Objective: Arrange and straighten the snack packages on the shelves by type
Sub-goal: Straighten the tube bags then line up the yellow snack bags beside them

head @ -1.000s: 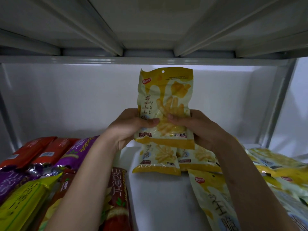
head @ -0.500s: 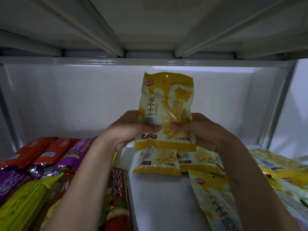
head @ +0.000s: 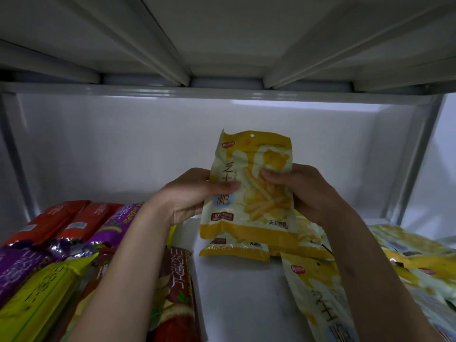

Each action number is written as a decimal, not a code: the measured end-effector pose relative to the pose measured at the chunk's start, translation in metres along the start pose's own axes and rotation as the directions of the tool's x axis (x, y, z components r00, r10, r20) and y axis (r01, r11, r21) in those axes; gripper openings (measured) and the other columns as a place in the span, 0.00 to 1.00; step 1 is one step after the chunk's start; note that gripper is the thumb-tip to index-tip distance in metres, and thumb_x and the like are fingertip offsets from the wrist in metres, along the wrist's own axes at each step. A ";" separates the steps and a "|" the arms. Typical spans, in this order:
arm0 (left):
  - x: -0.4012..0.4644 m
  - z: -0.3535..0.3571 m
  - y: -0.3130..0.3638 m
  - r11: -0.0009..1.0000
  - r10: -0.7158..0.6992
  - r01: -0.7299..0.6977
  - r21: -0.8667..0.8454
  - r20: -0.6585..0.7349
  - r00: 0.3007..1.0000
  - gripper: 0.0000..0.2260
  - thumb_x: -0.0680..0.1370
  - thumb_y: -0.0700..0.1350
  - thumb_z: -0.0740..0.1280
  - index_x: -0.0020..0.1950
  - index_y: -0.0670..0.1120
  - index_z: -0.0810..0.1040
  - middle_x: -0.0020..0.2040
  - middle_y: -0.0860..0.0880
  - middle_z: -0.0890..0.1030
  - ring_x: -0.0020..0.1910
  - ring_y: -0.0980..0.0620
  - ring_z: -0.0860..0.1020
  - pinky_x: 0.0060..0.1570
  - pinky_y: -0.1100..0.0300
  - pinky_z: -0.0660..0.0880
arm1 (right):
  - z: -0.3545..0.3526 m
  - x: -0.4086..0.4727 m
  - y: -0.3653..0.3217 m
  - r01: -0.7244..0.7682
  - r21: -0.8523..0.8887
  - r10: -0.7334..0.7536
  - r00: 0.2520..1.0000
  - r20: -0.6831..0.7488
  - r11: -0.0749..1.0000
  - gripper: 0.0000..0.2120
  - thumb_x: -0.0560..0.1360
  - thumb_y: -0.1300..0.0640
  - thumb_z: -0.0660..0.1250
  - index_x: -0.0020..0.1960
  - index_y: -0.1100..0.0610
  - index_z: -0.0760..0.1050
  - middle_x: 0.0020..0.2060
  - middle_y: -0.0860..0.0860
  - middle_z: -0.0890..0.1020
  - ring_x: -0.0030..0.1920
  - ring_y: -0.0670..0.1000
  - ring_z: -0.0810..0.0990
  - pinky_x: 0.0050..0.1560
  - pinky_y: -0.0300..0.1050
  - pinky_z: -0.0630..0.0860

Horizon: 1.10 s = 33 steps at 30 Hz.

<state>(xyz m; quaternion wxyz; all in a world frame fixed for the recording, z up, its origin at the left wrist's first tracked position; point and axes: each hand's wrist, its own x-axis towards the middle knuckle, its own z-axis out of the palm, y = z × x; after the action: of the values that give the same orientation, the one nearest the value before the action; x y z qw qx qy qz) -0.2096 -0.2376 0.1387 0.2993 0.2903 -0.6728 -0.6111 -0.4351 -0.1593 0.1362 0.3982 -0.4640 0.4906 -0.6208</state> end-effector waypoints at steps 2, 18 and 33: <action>-0.002 0.003 -0.004 1.000 -0.014 0.014 0.003 -0.013 1.000 0.17 0.76 0.42 0.75 0.63 0.37 0.82 0.57 0.40 0.87 0.57 0.42 0.86 0.58 0.47 0.83 | 0.000 -0.001 0.005 -0.005 -0.030 0.005 1.000 -0.012 1.000 0.17 0.72 0.59 0.79 0.60 0.61 0.84 0.52 0.57 0.89 0.53 0.58 0.89 0.58 0.59 0.84; -0.057 0.026 -0.077 0.945 -0.231 0.238 0.223 -0.059 0.971 0.11 0.73 0.33 0.78 0.51 0.44 0.82 0.48 0.47 0.89 0.48 0.50 0.88 0.49 0.55 0.85 | -0.014 -0.058 0.089 -0.247 -0.220 0.254 0.967 0.000 0.944 0.17 0.72 0.53 0.81 0.56 0.59 0.85 0.50 0.55 0.89 0.51 0.57 0.89 0.56 0.59 0.85; -0.049 0.021 -0.073 0.466 -0.111 0.290 0.836 -0.270 0.956 0.26 0.78 0.63 0.71 0.33 0.45 0.70 0.32 0.43 0.74 0.29 0.51 0.74 0.27 0.59 0.62 | -0.030 -0.067 0.072 -0.118 -0.812 0.135 0.990 -0.049 0.571 0.16 0.75 0.47 0.78 0.36 0.59 0.85 0.28 0.51 0.85 0.27 0.46 0.82 0.35 0.39 0.78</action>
<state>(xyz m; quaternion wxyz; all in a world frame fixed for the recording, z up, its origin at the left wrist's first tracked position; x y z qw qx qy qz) -0.1917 -0.1925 0.0623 0.0967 0.5314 -0.8195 -0.1916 -0.4445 -0.1028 0.0508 0.1896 -0.5642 0.7483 -0.2928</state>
